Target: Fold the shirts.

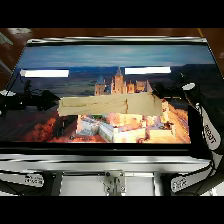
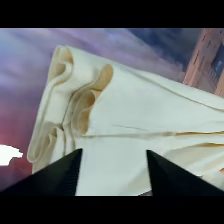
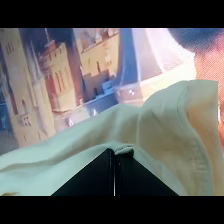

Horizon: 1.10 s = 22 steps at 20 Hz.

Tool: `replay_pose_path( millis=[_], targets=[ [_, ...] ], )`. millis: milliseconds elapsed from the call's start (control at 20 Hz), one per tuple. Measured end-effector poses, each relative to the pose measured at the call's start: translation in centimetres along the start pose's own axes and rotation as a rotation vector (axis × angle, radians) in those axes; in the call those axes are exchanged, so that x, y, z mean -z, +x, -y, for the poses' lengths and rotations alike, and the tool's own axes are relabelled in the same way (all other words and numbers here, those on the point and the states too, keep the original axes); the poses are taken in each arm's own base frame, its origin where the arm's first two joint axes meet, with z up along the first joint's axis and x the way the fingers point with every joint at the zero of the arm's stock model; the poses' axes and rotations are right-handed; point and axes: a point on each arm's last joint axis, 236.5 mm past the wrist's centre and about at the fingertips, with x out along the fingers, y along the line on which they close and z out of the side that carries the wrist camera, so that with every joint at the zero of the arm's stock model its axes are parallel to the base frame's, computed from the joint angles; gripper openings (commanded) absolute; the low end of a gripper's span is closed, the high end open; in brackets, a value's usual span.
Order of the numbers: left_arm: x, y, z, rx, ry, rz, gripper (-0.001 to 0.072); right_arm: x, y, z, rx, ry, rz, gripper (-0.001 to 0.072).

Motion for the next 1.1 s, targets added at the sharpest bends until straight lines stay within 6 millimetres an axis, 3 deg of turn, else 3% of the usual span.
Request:
replay_pose_path(
  millis=[50,250,400,500,650,850,900,1000,1050,1100],
  targets=[
    [-0.1,0.0,0.2,0.005,-0.003,0.001,0.067,-0.1,0.3,0.1,0.003,-0.01,0.004,0.0642],
    [-1.6,-0.9,1.5,0.03,0.018,0.02,0.0665,-1.1,-1.5,1.1,0.016,-0.088,0.01,0.0642],
    [-2.5,-2.2,3.4,0.06,0.061,0.017,0.0656,-1.3,-4.2,4.0,0.084,-0.126,-0.027,0.0659],
    [-2.4,-3.0,5.0,0.085,0.097,-0.007,0.0655,-0.3,-5.2,5.9,0.117,-0.114,-0.089,0.0659],
    [-1.1,-3.7,7.2,0.121,0.147,-0.07,0.0654,2.8,-4.8,7.4,0.126,-0.087,-0.223,0.0659],
    [1.4,-4.3,9.7,0.157,0.205,-0.153,0.0654,6.0,-2.7,6.9,0.094,-0.061,-0.335,0.0654],
    [1.8,-4.4,10.2,0.162,0.218,-0.163,0.0654,6.2,-2.2,6.6,0.087,-0.064,-0.336,0.0628],
    [2.4,-4.6,11.3,0.185,0.243,-0.178,0.0653,6.3,-1.3,6.2,0.08,-0.051,-0.328,0.0433],
    [2.7,-4.7,11.9,0.202,0.253,-0.182,0.0653,6.3,-0.9,6.1,0.076,-0.039,-0.321,0.0327],
    [2.9,-4.6,12.7,0.227,0.261,-0.183,0.0652,6.2,-0.6,6.0,0.072,-0.025,-0.313,0.0131]
  ],
)
